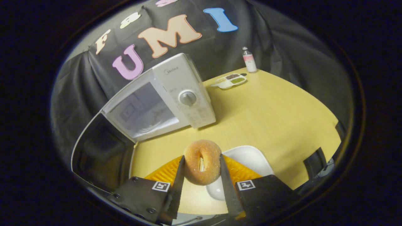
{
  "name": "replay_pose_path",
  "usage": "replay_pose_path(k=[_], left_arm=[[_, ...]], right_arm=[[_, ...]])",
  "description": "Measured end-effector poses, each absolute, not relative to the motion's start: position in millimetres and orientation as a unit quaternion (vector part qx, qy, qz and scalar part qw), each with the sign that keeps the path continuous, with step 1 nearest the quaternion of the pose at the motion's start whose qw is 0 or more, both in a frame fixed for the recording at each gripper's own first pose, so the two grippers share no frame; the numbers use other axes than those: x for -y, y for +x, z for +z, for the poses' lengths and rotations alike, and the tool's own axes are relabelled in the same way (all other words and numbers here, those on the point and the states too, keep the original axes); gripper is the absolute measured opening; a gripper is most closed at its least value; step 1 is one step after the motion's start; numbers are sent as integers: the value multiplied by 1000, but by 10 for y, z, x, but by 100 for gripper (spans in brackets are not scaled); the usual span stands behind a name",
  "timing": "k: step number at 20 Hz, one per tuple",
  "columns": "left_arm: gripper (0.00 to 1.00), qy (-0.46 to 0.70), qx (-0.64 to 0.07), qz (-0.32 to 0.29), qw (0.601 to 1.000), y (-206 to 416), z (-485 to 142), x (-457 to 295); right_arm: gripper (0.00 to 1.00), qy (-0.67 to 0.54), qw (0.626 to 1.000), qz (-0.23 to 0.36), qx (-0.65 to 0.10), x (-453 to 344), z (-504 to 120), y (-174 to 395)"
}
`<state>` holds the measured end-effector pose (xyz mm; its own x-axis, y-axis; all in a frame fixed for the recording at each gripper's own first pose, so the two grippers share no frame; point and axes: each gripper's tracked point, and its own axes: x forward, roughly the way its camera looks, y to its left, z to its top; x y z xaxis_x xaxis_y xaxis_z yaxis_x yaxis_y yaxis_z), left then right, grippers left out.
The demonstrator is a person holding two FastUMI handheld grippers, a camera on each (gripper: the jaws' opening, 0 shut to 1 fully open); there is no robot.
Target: Open the microwave oven with the left hand, put the food in, and close the microwave oven.
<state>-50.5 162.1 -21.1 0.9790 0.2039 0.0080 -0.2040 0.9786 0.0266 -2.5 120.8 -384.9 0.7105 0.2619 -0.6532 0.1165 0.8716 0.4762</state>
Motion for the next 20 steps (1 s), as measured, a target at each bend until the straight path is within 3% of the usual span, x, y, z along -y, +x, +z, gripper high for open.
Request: replay_pose_path(k=[6,7,8,11,16,17,19,20], left_arm=[[95,13,5,75,997,-339,-204,-1495],[96,11,8,69,998,-302,-202,-1469],[94,7,7,63,998,-275,-219,-1455],[95,5,1,54,999,-131,-336,-1513],[95,17,-10,29,999,160,-514,-1596],[95,19,-13,16,1000,221,-552,-1577],[96,20,-19,-1,1000,342,-636,-1578],[95,22,-22,-7,999,381,-675,-1593]], right_arm=[[56,367,858,63,-354,-2013,-3449,310],[62,387,850,66,-352,-2171,-3425,385],[56,403,842,71,-351,-2322,-3416,441],[55,447,824,75,-340,-2739,-3429,670],[55,484,809,51,-328,-3266,-3570,1130],[62,487,811,43,-322,-3330,-3591,1236],[62,490,812,24,-316,-3422,-3703,1413],[55,493,811,12,-315,-3464,-3757,1479]])
